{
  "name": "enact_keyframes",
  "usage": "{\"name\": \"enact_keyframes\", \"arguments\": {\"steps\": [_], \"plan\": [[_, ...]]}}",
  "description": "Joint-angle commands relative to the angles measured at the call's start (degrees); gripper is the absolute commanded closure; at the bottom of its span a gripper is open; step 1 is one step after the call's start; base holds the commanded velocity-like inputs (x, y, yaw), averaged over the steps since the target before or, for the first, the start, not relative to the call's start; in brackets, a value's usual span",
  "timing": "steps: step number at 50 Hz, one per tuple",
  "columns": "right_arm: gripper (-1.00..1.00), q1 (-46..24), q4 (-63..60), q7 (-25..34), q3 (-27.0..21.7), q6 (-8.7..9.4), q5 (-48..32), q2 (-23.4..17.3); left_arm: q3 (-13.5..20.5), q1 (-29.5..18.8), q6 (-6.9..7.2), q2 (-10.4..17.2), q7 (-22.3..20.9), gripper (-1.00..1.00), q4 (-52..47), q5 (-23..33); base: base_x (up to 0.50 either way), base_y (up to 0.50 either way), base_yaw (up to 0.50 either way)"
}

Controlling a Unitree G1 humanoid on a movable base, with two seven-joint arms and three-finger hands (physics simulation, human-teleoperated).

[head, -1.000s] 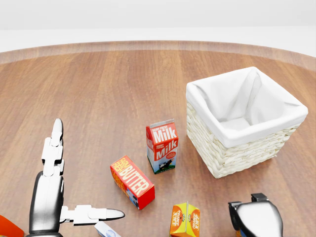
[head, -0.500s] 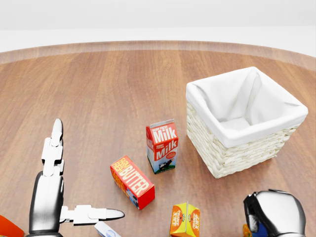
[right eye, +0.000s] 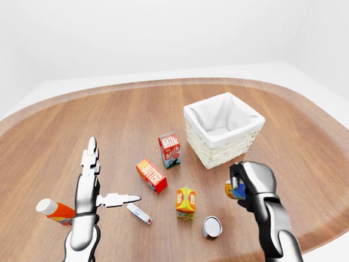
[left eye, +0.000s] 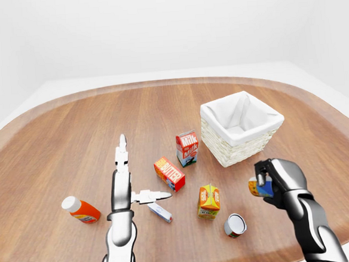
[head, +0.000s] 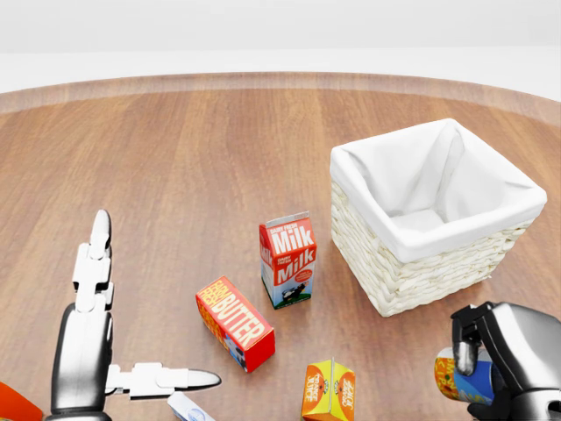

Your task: Pick up the alphabet soup and the tomato sauce, and put them in the basket.

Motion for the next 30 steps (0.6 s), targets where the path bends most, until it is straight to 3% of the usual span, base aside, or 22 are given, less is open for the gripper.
{"name": "enact_keyframes", "arguments": {"steps": [1, 30], "plan": [[1.00, -1.2, -4.3, 1.5, -2.3, 0.00, 4.6, 1.1, 0.2, 0.4, 0.00, 0.0, 0.0, -1.00, -0.5, -0.8, 0.00, 0.00, 0.00], [1.00, -6.3, -14.3, 1.0, -2.1, 0.00, 15.0, 2.9, 0.1, 0.7, 0.00, 0.0, -0.1, -1.00, -0.8, -0.6, 0.00, 0.00, 0.00]]}}
